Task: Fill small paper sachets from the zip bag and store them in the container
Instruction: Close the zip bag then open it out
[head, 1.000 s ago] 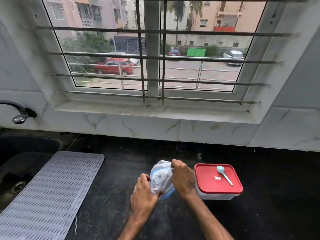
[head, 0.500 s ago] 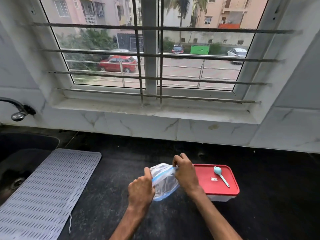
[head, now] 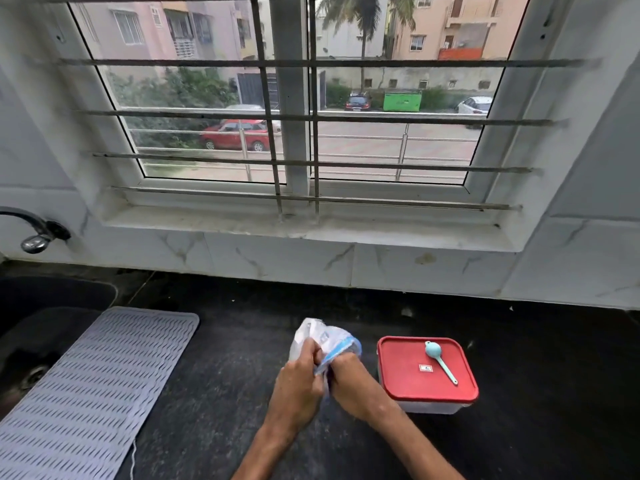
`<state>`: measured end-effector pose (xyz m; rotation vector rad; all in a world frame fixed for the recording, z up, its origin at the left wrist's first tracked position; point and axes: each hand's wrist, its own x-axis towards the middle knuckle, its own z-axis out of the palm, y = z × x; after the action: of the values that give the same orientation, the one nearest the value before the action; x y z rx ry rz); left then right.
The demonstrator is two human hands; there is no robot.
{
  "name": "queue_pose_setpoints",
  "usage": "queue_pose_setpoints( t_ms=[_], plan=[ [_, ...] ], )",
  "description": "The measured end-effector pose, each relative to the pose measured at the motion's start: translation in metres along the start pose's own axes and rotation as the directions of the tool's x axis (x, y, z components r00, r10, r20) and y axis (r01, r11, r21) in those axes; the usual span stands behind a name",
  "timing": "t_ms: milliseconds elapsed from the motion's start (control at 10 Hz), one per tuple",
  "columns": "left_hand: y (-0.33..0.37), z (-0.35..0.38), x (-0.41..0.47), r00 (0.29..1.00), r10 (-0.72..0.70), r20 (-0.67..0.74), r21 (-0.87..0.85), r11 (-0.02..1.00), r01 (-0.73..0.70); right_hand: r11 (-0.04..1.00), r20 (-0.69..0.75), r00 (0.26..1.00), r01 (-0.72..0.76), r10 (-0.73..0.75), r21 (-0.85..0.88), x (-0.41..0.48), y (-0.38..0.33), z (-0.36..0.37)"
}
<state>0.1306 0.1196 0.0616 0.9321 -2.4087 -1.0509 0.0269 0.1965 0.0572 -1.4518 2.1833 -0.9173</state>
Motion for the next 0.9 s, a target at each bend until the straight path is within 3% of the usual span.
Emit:
queue_pose_setpoints(
  t_ms=[100,200,300,400,500,600,700,800,900],
  plan=[
    [-0.005,0.004,-0.003,0.999,0.041,0.002,0.03,0.999,-0.041,0.948,0.015,0.95,-0.311,0.311,0.063,0.012,0.001,0.005],
    [-0.007,0.01,-0.01,0.998,0.008,-0.064,0.069,0.998,-0.004,0.859,0.152,0.938,-0.211,0.313,-0.467,0.023,0.018,0.023],
    [0.0,0.009,-0.015,0.989,-0.092,-0.115,0.07,0.992,0.101,0.922,0.066,0.94,-0.312,0.334,-0.23,0.026,0.006,0.031],
    [0.006,0.007,-0.013,0.988,-0.093,-0.12,0.081,0.991,0.104,0.809,0.039,0.846,-0.521,0.531,0.271,0.012,0.0,0.05],
    [0.012,0.004,-0.013,0.99,-0.065,-0.123,0.129,0.988,0.081,0.914,-0.028,0.915,-0.401,0.403,0.065,0.005,0.0,0.044],
    [-0.001,0.007,-0.016,0.971,-0.151,-0.184,-0.009,0.988,0.152,0.946,0.001,0.947,-0.32,0.32,-0.056,0.007,0.012,0.034],
    [-0.009,0.012,-0.022,0.961,-0.181,-0.211,-0.04,0.983,0.176,0.926,0.133,0.918,-0.361,0.374,-0.107,0.011,0.008,0.03],
    [-0.007,0.018,-0.025,0.969,-0.135,-0.208,-0.026,0.991,0.132,0.891,0.094,0.913,-0.358,0.397,-0.28,0.014,0.002,0.019],
    [-0.01,0.021,-0.027,0.969,-0.092,-0.229,-0.033,0.996,0.087,0.894,0.231,0.914,-0.227,0.332,-0.387,0.013,0.001,0.014]
  ],
)
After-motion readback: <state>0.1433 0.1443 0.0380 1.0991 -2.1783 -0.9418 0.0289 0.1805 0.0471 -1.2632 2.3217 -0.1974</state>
